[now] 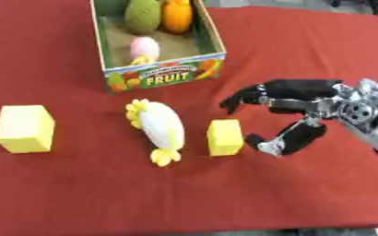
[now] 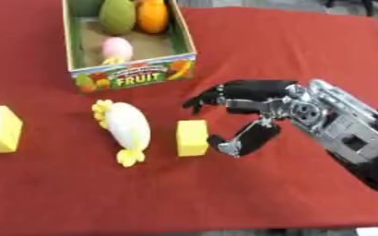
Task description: Pick up objects on the table and place them in the box.
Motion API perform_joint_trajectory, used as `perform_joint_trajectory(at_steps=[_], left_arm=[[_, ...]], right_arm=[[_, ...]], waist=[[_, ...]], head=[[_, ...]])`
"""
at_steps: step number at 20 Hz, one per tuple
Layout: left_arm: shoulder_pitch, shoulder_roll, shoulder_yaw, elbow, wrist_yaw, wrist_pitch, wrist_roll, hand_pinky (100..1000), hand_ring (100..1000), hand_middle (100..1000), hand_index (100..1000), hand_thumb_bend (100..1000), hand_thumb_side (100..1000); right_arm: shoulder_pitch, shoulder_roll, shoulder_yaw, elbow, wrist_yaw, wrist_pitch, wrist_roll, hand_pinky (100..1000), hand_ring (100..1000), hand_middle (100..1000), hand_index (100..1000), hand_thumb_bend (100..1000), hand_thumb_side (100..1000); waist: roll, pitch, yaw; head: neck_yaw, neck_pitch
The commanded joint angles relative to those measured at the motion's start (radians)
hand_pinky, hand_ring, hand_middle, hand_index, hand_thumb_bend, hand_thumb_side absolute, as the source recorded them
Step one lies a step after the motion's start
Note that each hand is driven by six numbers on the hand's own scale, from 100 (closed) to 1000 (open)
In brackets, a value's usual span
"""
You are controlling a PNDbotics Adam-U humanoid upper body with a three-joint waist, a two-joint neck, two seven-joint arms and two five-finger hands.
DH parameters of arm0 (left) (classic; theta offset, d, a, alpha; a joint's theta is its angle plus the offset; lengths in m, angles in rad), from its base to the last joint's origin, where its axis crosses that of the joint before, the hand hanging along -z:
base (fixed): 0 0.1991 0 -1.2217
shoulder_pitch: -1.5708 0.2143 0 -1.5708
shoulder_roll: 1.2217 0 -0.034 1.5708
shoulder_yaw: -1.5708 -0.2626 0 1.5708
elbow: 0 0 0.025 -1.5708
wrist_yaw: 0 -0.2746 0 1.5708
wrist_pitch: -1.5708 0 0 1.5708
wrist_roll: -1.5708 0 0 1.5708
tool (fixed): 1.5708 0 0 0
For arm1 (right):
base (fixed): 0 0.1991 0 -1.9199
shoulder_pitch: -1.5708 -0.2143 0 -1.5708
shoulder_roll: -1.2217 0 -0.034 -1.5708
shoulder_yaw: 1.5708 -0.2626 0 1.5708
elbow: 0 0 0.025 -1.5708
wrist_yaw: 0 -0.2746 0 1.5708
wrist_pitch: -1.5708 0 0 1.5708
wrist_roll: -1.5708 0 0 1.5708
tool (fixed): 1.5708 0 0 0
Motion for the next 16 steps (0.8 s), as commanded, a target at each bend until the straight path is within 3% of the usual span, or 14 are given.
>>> perform_joint_trajectory(at_steps=[1, 9, 16], left_arm=[[-0.008, 0.014, 0.002, -0.015, 0.003, 0.000, -0.005, 785, 829, 791, 891, 116, 799], [-0.008, 0.012, 0.000, -0.015, 0.005, 0.001, -0.008, 785, 829, 792, 891, 117, 798], [-0.008, 0.009, -0.002, -0.015, 0.006, 0.002, -0.011, 785, 830, 792, 891, 114, 800]], right_arm=[[-0.002, -0.009, -0.007, -0.015, 0.046, -0.009, -0.010, 1000, 974, 825, 997, 119, 579], [-0.007, 0.013, 0.001, -0.015, 0.070, -0.006, -0.010, 1000, 982, 831, 1000, 108, 577], [-0.005, 0.033, 0.009, -0.015, 0.103, 0.032, 0.003, 1000, 979, 827, 1000, 126, 611]], waist=[[-0.009, -0.033, 0.001], [-0.010, -0.032, 0.001], [-0.011, -0.030, 0.003]], head=[[0.002, 0.001], [0.002, 0.003], [0.000, 0.001]])
